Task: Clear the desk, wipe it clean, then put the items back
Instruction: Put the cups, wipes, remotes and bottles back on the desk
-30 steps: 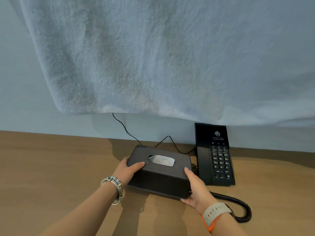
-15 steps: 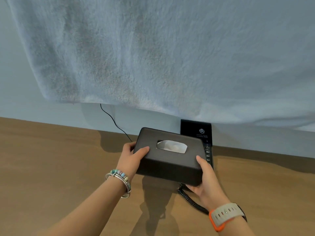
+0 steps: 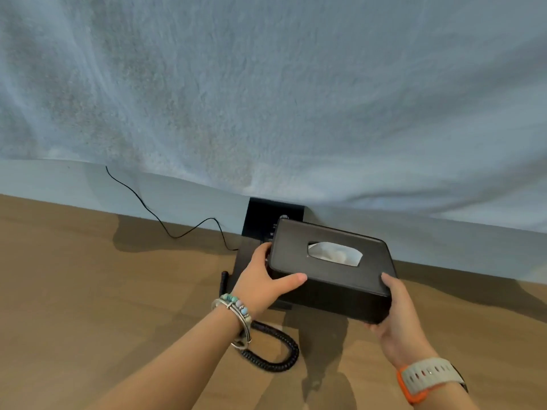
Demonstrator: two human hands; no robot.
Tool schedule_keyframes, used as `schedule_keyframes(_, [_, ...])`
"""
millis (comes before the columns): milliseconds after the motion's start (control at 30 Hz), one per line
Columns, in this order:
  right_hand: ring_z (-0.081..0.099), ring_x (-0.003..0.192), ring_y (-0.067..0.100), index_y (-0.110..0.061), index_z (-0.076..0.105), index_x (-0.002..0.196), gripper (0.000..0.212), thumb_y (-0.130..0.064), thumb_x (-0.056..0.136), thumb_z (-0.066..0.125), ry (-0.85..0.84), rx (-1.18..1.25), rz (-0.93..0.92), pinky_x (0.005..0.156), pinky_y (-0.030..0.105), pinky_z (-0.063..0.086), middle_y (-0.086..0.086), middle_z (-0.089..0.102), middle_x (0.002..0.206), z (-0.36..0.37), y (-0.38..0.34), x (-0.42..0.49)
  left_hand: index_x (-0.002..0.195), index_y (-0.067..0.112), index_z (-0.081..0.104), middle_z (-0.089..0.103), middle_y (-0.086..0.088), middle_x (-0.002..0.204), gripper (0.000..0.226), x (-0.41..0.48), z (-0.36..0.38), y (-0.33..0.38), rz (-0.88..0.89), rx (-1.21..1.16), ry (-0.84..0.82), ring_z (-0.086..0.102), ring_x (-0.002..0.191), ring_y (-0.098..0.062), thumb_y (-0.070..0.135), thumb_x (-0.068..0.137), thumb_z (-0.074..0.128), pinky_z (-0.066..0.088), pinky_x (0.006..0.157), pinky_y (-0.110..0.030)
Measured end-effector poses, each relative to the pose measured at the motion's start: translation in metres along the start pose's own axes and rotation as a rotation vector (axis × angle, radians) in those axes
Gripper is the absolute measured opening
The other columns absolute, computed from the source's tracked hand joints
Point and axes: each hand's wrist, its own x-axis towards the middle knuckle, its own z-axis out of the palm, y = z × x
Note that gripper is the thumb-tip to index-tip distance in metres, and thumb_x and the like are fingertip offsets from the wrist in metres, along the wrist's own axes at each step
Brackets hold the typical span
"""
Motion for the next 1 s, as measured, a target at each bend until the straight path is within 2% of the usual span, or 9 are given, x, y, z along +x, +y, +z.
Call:
schedule_keyframes(133, [0.060,0.095,0.023,-0.021,0.053,0.105,0.018,-0.032,0.091,0.054,0.008,0.005,0.012,0.080,0.037,0.048,0.009,0.062,0.108,-0.050,-0.024,0.022,0.146,0.022,0.014,0.043,0.002,0.138,0.096,0.010,0.057,0.017,0.024,0.144,0.002,0.047,0.122,-0.016,0.041,0.074,0.075,0.043,0.100,-0.029])
schedule_keyframes(300, [0.059,0.092,0.027,-0.019,0.049,0.113,0.026,-0.035,0.093,0.053,0.058,-0.099,0.037,0.073,0.038,0.049,0.011,0.060,0.103,-0.086,-0.035,0.046,0.143,0.031,0.019,0.046,0.005,0.137,0.089,0.015,0.109,0.017,0.083,0.332,0.145,0.052,0.118,-0.014,0.042,0.074,0.074,0.049,0.094,-0.029])
schedule_keyframes(400, [0.058,0.095,0.030,-0.019,0.045,0.122,0.034,-0.037,0.094,0.051,0.063,-0.179,0.065,0.083,0.046,0.050,0.013,0.058,0.107,-0.096,-0.032,0.061,0.139,0.031,0.030,0.035,0.010,0.145,0.068,0.018,0.132,0.011,0.169,0.522,0.129,0.044,0.126,-0.009,0.042,0.082,0.066,0.042,0.100,-0.024])
schedule_keyframes(533, [0.058,0.094,0.030,-0.020,0.044,0.124,0.035,-0.037,0.094,0.051,0.016,-0.199,0.111,0.075,0.043,0.052,0.013,0.057,0.110,-0.098,-0.026,0.077,0.140,0.031,0.034,0.024,0.010,0.151,0.056,0.031,0.143,0.003,0.168,0.707,0.066,0.028,0.137,-0.013,0.044,0.089,0.055,0.030,0.111,-0.028])
schedule_keyframes(667, [0.052,0.111,0.029,-0.015,0.043,0.134,0.048,-0.041,0.094,0.050,-0.033,-0.344,0.069,0.099,0.044,0.042,0.009,0.055,0.123,-0.091,-0.024,0.097,0.142,0.033,0.032,0.028,0.003,0.150,0.056,0.044,0.138,0.001,0.155,0.999,0.054,0.019,0.140,-0.021,0.047,0.091,0.050,0.023,0.113,-0.034])
schedule_keyframes(733, [0.049,0.115,0.029,-0.015,0.044,0.134,0.046,-0.042,0.097,0.044,-0.043,-0.408,0.049,0.102,0.041,0.038,0.009,0.053,0.125,-0.085,-0.023,0.106,0.127,0.031,0.055,0.053,-0.005,0.132,0.059,0.049,0.134,0.006,0.208,1.118,0.045,0.043,0.128,-0.026,0.052,0.074,0.070,0.039,0.101,-0.040])
schedule_keyframes(767, [0.048,0.118,0.030,-0.015,0.044,0.135,0.046,-0.043,0.098,0.041,-0.032,-0.447,0.045,0.104,0.042,0.035,0.009,0.052,0.128,-0.083,-0.023,0.110,0.108,0.029,0.068,0.066,-0.006,0.111,0.061,0.054,0.133,0.005,0.230,1.145,0.044,0.059,0.110,-0.026,0.055,0.055,0.082,0.050,0.086,-0.039])
schedule_keyframes(833, [0.045,0.123,0.029,-0.016,0.043,0.137,0.047,-0.044,0.099,0.035,-0.024,-0.518,0.028,0.107,0.041,0.032,0.009,0.050,0.132,-0.078,-0.021,0.120,0.084,0.026,0.075,0.071,-0.004,0.082,0.064,0.062,0.133,-0.001,0.284,1.212,0.103,0.068,0.081,-0.024,0.055,0.029,0.089,0.055,0.064,-0.035])
schedule_keyframes(1000, [0.047,0.112,0.024,-0.014,0.038,0.139,0.045,-0.039,0.101,0.030,-0.086,-0.626,-0.052,0.093,0.031,0.034,0.002,0.048,0.113,-0.064,-0.017,0.136,0.080,0.020,0.074,0.072,-0.010,0.080,0.063,0.078,0.128,-0.008,0.279,1.298,0.125,0.069,0.067,-0.024,0.050,0.027,0.091,0.056,0.068,-0.039])
